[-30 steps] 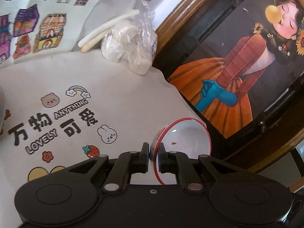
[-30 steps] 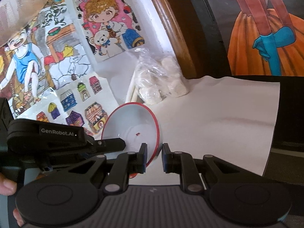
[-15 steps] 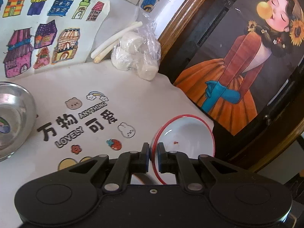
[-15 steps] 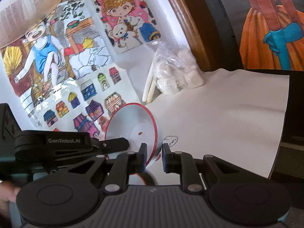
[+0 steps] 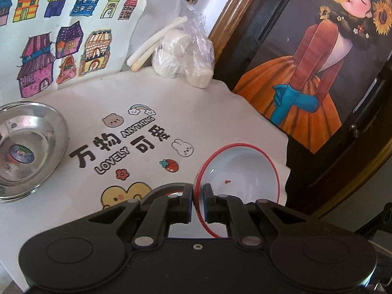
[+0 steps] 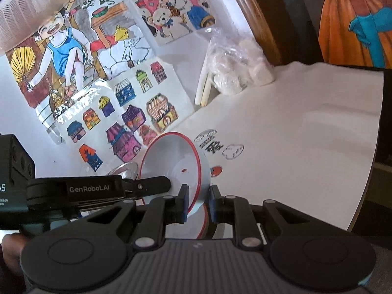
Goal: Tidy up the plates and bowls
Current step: 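Lift the small white bowl with both grippers and carry it over the bowl stack, then lower the small white bowl into the nested bowls with both grippers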
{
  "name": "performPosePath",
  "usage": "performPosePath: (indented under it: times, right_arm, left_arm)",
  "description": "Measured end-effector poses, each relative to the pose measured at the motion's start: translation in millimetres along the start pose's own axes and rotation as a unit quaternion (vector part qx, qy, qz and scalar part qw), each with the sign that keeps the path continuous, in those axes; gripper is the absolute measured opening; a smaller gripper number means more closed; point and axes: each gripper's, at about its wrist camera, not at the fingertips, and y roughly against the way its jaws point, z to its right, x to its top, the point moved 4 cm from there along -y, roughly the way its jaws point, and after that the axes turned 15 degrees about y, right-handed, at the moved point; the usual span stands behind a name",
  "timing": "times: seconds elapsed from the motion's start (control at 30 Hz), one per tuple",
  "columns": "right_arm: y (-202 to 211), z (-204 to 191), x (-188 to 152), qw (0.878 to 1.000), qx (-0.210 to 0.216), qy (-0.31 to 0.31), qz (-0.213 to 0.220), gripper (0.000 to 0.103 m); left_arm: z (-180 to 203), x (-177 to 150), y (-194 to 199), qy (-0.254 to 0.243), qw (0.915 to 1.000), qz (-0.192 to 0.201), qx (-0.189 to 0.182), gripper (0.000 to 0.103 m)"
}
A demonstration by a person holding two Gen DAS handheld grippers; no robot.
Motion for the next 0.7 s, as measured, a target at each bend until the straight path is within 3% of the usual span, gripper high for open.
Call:
performPosePath:
  times: [0.7]
  right_arm:
    - [-18.0, -12.5, -12.9, 0.997, 0.032, -0.024, -0.059, 0.023]
  left_arm:
    - [-20.3, -13.5, 4.3, -0.002, 0.9986, -0.011, 0.052, 0.01]
